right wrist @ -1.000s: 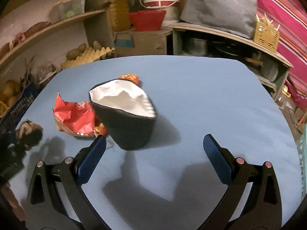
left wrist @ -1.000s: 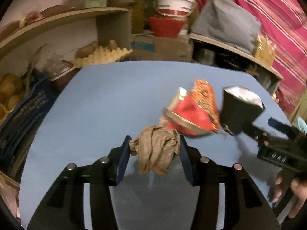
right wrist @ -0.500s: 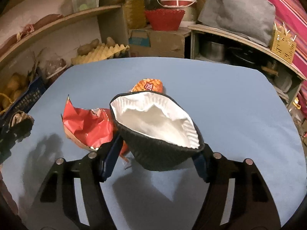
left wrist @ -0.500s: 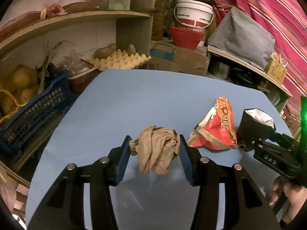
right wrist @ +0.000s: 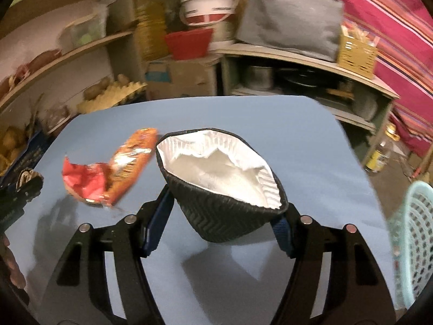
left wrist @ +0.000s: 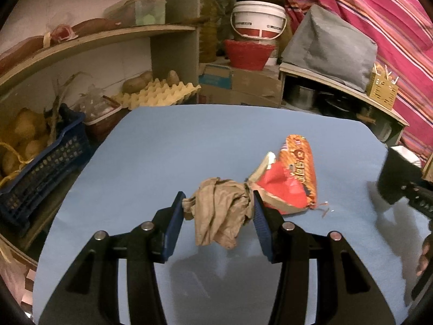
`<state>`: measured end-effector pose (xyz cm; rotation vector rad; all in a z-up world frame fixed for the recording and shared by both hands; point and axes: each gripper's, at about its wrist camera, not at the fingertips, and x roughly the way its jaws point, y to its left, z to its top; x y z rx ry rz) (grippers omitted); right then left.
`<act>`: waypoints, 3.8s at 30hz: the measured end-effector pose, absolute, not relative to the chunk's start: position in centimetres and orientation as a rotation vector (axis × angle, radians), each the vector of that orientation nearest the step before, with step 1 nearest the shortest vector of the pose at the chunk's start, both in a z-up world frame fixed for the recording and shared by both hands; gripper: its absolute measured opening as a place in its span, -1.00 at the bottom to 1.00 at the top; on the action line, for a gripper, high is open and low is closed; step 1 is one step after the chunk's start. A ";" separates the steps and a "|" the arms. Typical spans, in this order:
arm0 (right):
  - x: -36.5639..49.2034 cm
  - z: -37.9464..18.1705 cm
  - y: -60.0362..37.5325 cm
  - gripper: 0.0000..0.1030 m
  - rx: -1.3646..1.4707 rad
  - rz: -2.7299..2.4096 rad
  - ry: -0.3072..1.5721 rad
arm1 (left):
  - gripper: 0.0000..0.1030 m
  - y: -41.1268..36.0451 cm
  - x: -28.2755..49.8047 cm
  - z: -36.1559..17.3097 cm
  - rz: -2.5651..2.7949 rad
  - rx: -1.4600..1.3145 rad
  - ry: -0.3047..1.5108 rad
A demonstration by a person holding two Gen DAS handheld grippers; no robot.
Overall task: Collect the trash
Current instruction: 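Carry the brown cloth and black cup over the basket, then open the left tool to drop the cloth while the right tool drops the black cup, then move both tools back to the table and bring the left tool to the red snack bag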
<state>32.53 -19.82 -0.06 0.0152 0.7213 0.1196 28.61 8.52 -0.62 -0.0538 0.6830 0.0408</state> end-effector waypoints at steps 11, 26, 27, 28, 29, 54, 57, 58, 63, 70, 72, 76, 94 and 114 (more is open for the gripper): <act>27.9 2.3 -31.4 0.30 0.088 -0.018 0.692 | -0.05 3.5 27.3 -0.2 -0.014 0.005 0.656; 22.2 3.6 -44.9 0.30 0.168 -0.193 0.651 | -0.05 -9.9 25.8 2.3 -0.163 0.044 0.632; 21.7 3.6 -45.7 0.30 0.167 -0.207 0.649 | -0.05 -11.0 25.9 2.5 -0.175 0.044 0.631; 21.3 3.6 -46.4 0.30 0.165 -0.217 0.647 | -0.05 -12.0 26.0 2.6 -0.186 0.043 0.631; 21.0 3.6 -46.8 0.30 0.164 -0.224 0.646 | -0.05 -12.9 26.0 2.7 -0.196 0.043 0.632; 16.6 4.2 -58.4 0.30 0.330 -0.344 0.596 | -0.05 -37.6 26.5 4.0 -0.494 0.105 0.602; 16.8 3.6 -58.8 0.30 0.331 -0.355 0.609 | -0.05 -39.2 27.0 3.3 -0.512 0.109 0.621; 16.8 3.5 -58.9 0.30 0.336 -0.353 0.609 | -0.05 -39.7 27.1 3.1 -0.519 0.109 0.627; 17.0 3.0 -59.0 0.30 0.336 -0.357 0.620 | -0.04 -41.5 26.7 2.2 -0.527 0.150 0.621; 17.4 2.7 -58.8 0.30 0.350 -0.354 0.626 | 0.27 -43.1 27.1 2.4 -0.543 0.191 0.615; 17.5 2.6 -58.8 0.30 0.351 -0.355 0.627 | 0.45 -42.8 27.1 2.8 -0.544 0.182 0.603; 17.6 2.5 -58.7 0.30 0.341 -0.354 0.632 | 0.55 -41.5 27.5 3.4 -0.511 0.174 0.596; 19.8 3.4 -54.6 0.91 0.258 -0.396 0.603 | 0.75 -30.9 27.5 5.0 -0.370 0.132 0.549; 24.3 4.2 -42.8 0.91 0.296 -0.279 0.573 | 0.82 -7.0 29.4 3.3 -0.012 0.090 0.551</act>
